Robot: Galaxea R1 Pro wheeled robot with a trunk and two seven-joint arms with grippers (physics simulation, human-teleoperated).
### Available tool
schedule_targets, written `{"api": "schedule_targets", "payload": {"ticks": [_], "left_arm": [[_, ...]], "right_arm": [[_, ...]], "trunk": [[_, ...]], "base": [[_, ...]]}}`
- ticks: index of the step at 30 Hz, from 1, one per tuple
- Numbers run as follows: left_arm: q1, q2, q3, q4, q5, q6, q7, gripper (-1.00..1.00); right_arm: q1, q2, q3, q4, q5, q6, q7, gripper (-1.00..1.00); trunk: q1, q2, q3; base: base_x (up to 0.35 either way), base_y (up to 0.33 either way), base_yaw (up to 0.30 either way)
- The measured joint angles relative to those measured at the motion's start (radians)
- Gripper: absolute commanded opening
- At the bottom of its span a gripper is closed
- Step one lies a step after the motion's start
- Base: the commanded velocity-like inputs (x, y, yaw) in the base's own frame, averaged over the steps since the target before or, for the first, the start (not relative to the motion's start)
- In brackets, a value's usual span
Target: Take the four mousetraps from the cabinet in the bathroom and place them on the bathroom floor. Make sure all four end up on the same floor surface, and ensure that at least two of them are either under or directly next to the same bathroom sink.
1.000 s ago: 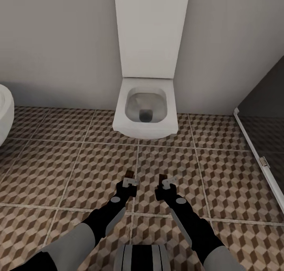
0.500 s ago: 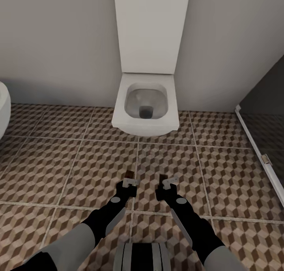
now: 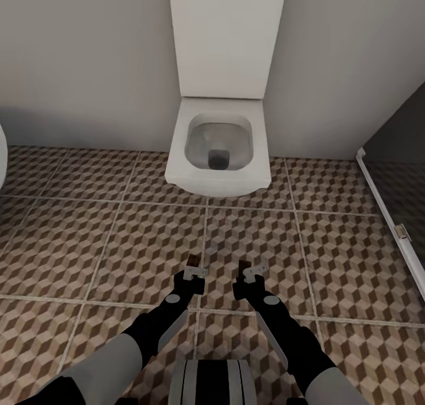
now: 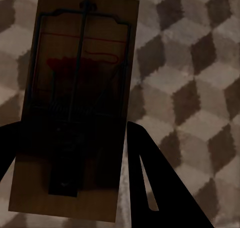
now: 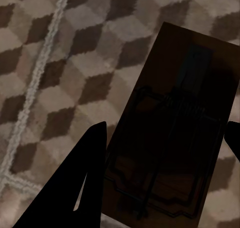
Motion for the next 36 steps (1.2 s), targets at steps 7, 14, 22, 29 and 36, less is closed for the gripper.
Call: {"api": "schedule_targets", "payload": {"ticks": [7, 14, 22, 29, 36], "left_arm": [[0.000, 0.000, 0.000, 0.000, 0.000, 0.000, 0.000, -1.00], [0.000, 0.001, 0.000, -0.001, 0.000, 0.000, -0.001, -1.00], [0.000, 0.001, 0.000, 0.000, 0.000, 0.000, -0.001, -1.00], [0.000, 0.001, 0.000, 0.000, 0.000, 0.000, 0.000, -1.00], [0.000, 0.001, -0.001, 0.001, 0.000, 0.000, 0.000, -1.00]], "right_arm": [[0.000, 0.000, 0.000, 0.000, 0.000, 0.000, 0.000, -1.00], [0.000, 0.000, 0.000, 0.000, 0.000, 0.000, 0.000, -1.00], [0.000, 0.000, 0.000, 0.000, 0.000, 0.000, 0.000, -1.00], [0.000, 0.000, 0.000, 0.000, 0.000, 0.000, 0.000, -1.00], [0.000, 0.000, 0.000, 0.000, 0.000, 0.000, 0.000, -1.00]], "trunk": [[0.000, 0.000, 0.000], [0.000, 0.000, 0.000], [0.000, 0.000, 0.000], [-0.001, 0.000, 0.000], [0.000, 0.000, 0.000]], "base": [[0.000, 0.000, 0.000], [0.000, 0.000, 0.000], [0.071, 0.035, 0.000], [0.258, 0.141, 0.000], [0.182, 0.090, 0.000]]}}
